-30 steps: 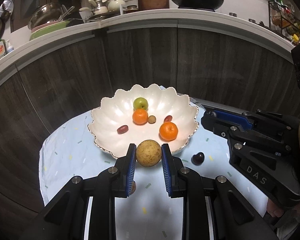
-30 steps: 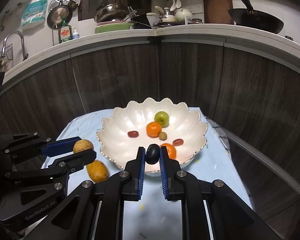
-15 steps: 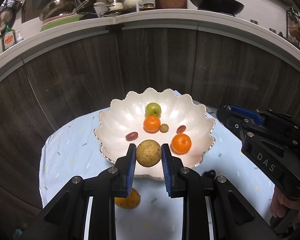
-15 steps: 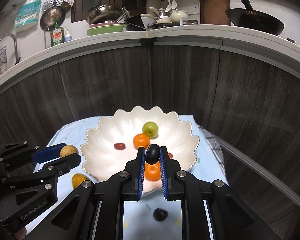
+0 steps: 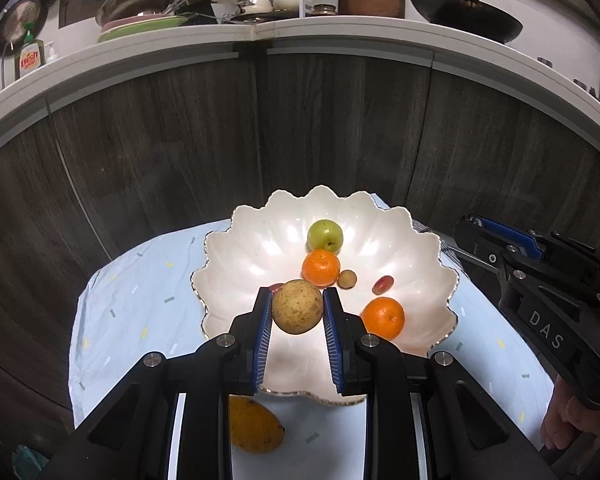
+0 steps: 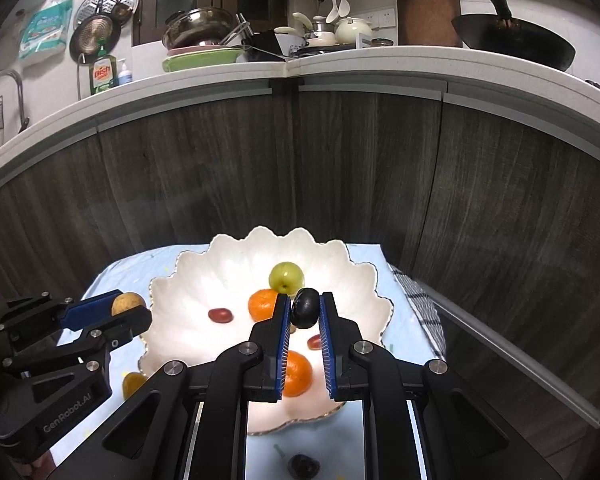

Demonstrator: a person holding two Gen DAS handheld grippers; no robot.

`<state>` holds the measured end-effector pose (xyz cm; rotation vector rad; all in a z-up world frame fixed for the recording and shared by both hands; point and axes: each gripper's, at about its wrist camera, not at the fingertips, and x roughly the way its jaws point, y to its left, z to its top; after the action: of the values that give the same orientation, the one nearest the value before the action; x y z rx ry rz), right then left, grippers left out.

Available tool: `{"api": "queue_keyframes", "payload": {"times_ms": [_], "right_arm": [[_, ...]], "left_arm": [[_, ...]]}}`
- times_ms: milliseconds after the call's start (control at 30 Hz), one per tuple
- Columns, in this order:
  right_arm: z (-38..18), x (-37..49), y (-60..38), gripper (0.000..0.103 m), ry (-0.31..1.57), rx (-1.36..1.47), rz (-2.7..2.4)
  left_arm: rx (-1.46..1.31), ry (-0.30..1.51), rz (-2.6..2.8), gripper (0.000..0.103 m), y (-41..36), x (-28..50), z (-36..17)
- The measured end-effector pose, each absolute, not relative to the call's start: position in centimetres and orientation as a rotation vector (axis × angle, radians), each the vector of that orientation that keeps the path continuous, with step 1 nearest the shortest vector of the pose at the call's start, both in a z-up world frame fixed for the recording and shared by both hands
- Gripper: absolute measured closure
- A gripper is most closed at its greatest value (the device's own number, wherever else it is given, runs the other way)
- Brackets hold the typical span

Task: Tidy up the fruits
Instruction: 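Carry the brown fruit with the left gripper over the bowl while the right gripper carries the plum there, then open the left gripper to drop the brown fruit while the right gripper releases the plum into the bowl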

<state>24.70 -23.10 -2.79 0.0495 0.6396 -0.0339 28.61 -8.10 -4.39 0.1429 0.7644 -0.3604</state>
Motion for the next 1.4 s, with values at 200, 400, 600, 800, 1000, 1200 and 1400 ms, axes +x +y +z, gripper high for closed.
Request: {"api": "queue_keyframes", "payload": {"times_ms": [200, 400, 600, 800, 1000, 1200, 1400], "right_arm": [[-3.4, 26.1, -23.5, 0.087, 0.641, 0.044, -0.042], [-4.4, 27.7, -24.0, 0.087, 0.658, 0.05, -0.049], [-5.4, 29.2, -24.5, 0.087, 0.684, 0.06, -0.048], [-6.5, 30.6, -24.7, 0.087, 0.719, 0.058, -0.045], [-7.2, 31.2, -24.8, 0.087, 0.755, 0.064, -0.039], [-7.4, 31.2, -25.0, 0.073, 0.774, 0.064, -0.052], [-7.0, 30.8, -24.9, 0.056, 0.764, 0.071, -0.059]], "left_arm": [[0.138, 0.773, -0.348, 0.078, -8.3, 29.8, -5.2], [0.128, 0.776, -0.328, 0.078, -8.4, 31.4, -5.8], [0.116, 0.785, -0.312, 0.078, -8.4, 32.8, -6.6], [0.119, 0.806, -0.297, 0.077, -8.5, 34.0, -7.7], [0.108, 0.829, -0.292, 0.066, -8.6, 34.4, -8.2], [0.127, 0.823, -0.273, 0.053, -8.6, 34.2, -8.0], [0.137, 0.806, -0.251, 0.04, -8.1, 33.7, -7.4]]}}
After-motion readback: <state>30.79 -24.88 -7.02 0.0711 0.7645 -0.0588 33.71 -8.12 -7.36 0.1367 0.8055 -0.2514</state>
